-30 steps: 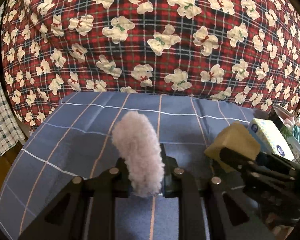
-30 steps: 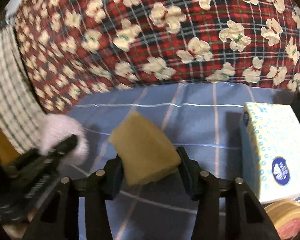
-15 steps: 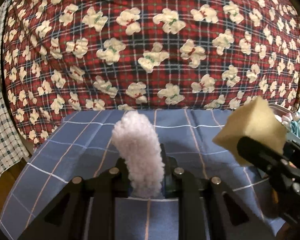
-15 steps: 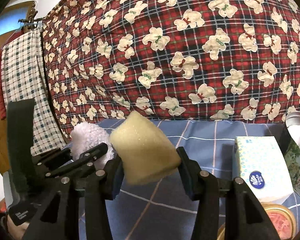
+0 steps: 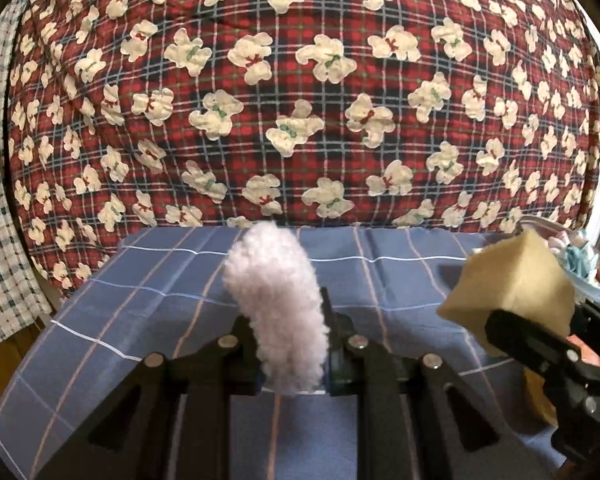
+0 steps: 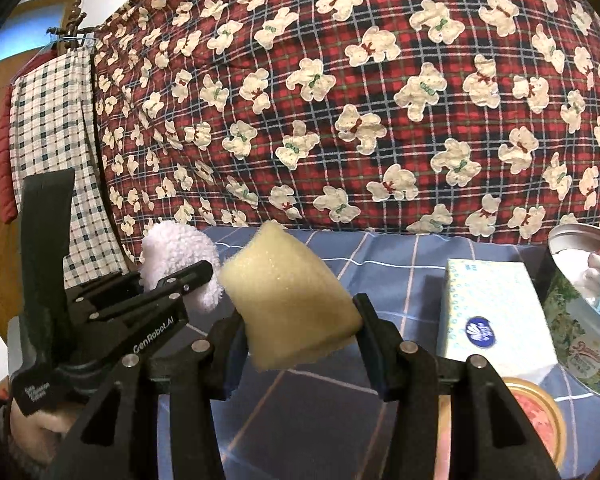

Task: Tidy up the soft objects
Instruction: 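Carry the sock in the left tool and sponge in the right tool over the tin, then open the left tool dropping the sock into the tin while the right tool releases the sponge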

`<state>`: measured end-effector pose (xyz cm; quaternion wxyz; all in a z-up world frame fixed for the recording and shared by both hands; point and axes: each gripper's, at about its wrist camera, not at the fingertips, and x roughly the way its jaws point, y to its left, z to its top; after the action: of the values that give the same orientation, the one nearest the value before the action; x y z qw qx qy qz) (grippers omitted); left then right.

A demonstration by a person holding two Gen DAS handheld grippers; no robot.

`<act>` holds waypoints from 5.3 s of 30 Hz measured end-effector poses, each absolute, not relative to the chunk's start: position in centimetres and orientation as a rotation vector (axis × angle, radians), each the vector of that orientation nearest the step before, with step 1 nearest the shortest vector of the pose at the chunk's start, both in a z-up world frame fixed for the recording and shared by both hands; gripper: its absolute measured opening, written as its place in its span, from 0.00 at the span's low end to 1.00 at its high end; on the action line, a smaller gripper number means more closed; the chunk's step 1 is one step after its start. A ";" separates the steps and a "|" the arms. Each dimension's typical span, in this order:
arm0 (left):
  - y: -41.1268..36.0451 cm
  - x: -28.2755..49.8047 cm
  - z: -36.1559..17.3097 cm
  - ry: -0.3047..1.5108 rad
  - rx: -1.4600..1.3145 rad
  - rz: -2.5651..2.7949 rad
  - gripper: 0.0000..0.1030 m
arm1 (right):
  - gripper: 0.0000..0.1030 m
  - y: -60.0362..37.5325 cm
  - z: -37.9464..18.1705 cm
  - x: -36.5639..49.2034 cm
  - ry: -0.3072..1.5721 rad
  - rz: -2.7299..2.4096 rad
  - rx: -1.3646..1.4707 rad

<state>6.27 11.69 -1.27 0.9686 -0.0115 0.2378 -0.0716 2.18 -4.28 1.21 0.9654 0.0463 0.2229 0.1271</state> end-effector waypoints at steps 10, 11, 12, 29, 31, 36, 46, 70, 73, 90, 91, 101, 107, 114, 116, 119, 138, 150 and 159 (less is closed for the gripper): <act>9.6 3.6 -1.1 0.491 -0.055 -0.210 0.18 | 0.50 -6.4 1.8 -0.5 0.410 0.246 0.087; 9.4 3.3 -1.0 0.490 -0.060 -0.217 0.18 | 0.50 -6.6 1.8 -0.7 0.408 0.246 0.085; 9.0 2.7 -0.9 0.485 -0.067 -0.231 0.18 | 0.50 -6.9 1.9 -1.0 0.404 0.243 0.082; 0.8 -1.6 2.0 0.428 0.006 -0.377 0.18 | 0.50 -14.9 2.8 -3.8 0.334 0.123 0.130; -0.3 -1.8 2.2 0.425 0.012 -0.393 0.18 | 0.50 -16.1 2.9 -4.0 0.325 0.102 0.135; -2.9 -2.2 2.9 0.414 0.020 -0.439 0.18 | 0.50 -19.0 3.1 -4.8 0.302 0.048 0.129; -9.2 -2.3 4.3 0.399 0.031 -0.539 0.18 | 0.50 -26.3 3.5 -5.4 0.268 -0.093 0.144; -24.6 1.1 3.9 0.459 0.076 -0.656 0.18 | 0.50 -40.5 3.2 -2.5 0.273 -0.363 0.083; -26.3 1.3 3.3 0.474 0.086 -0.658 0.18 | 0.50 -41.7 2.9 -2.0 0.288 -0.367 0.098; -30.3 5.7 1.0 0.591 0.093 -0.569 0.18 | 0.50 -44.0 0.9 2.1 0.441 -0.324 0.093; -30.3 6.1 0.8 0.599 0.091 -0.556 0.18 | 0.50 -44.0 0.8 2.3 0.443 -0.320 0.092; -29.9 8.4 -0.6 0.631 0.134 -0.434 0.18 | 0.51 -43.1 -0.3 5.1 0.550 -0.190 0.141; -29.3 9.9 -1.0 0.658 0.140 -0.372 0.18 | 0.51 -41.6 -0.9 5.8 0.611 -0.116 0.113; -29.2 9.8 -1.0 0.648 0.147 -0.365 0.19 | 0.52 -41.5 -0.9 5.8 0.620 -0.111 0.111; -29.2 9.9 -1.0 0.647 0.147 -0.367 0.19 | 0.52 -41.5 -0.8 5.7 0.620 -0.110 0.112; -29.1 9.9 -1.0 0.649 0.139 -0.371 0.19 | 0.52 -41.4 -0.8 5.6 0.617 -0.104 0.111; -28.3 7.7 0.8 0.502 0.175 -0.206 0.98 | 0.69 -43.6 0.1 3.4 0.590 -0.084 0.100; -25.2 4.2 1.6 0.441 0.118 -0.229 1.00 | 0.81 -42.9 1.4 -0.4 0.436 -0.035 0.169; -23.1 0.8 0.9 0.384 0.080 -0.265 1.00 | 0.81 -41.6 2.0 -4.5 0.286 -0.157 0.247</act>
<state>0.84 -23.05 0.92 0.9721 0.0397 0.1902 -0.1313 -4.52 -41.58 2.03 0.9792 0.1224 0.1420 -0.0779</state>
